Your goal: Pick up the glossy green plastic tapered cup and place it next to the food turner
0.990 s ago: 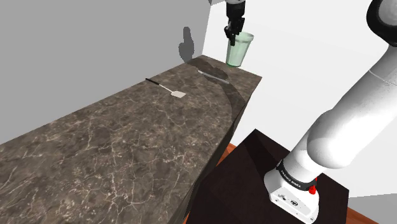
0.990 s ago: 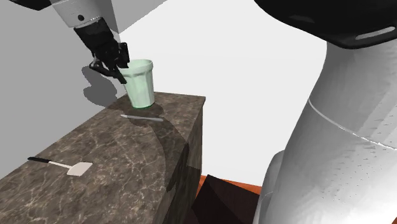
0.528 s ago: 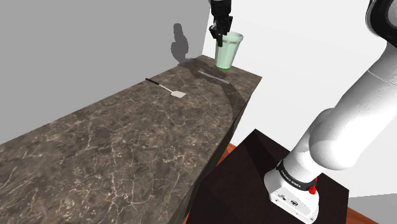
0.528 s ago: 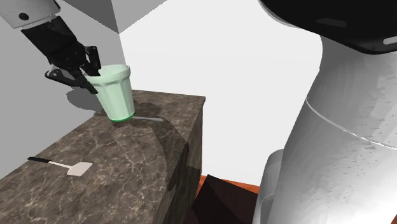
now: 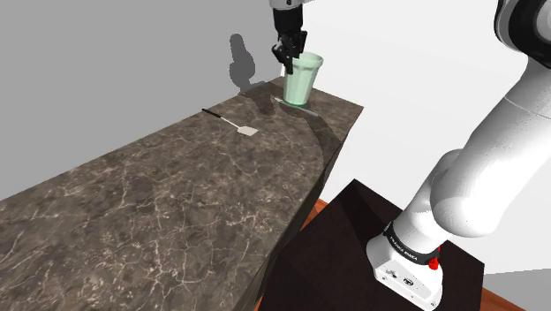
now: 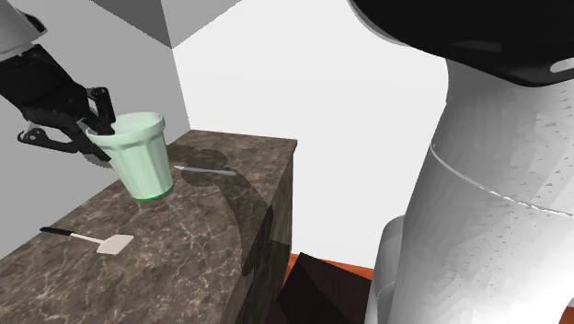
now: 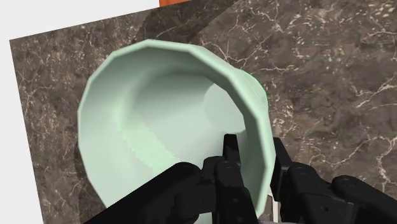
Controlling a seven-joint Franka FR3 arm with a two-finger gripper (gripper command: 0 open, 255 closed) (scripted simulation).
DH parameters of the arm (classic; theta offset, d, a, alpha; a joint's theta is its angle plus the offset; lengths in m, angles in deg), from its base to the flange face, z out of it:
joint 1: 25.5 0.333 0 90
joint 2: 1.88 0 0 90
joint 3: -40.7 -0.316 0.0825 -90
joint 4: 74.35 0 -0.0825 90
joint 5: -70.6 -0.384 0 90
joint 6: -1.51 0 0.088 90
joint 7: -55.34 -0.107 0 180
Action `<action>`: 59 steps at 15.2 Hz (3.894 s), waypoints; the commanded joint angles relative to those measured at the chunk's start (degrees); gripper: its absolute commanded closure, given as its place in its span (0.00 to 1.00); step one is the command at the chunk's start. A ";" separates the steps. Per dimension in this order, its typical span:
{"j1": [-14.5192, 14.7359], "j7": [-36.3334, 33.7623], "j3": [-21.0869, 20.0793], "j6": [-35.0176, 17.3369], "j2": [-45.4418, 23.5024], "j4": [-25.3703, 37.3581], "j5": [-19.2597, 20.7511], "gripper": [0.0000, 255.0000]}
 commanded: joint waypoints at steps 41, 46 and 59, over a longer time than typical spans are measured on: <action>-0.60 -7.49 0.63 -25.74 -5.06 -21.59 2.03 1.00; -0.60 -7.49 0.63 -25.74 -5.06 -21.60 2.03 0.00; 0.40 -6.85 -0.31 -18.75 -3.66 -16.19 0.85 0.00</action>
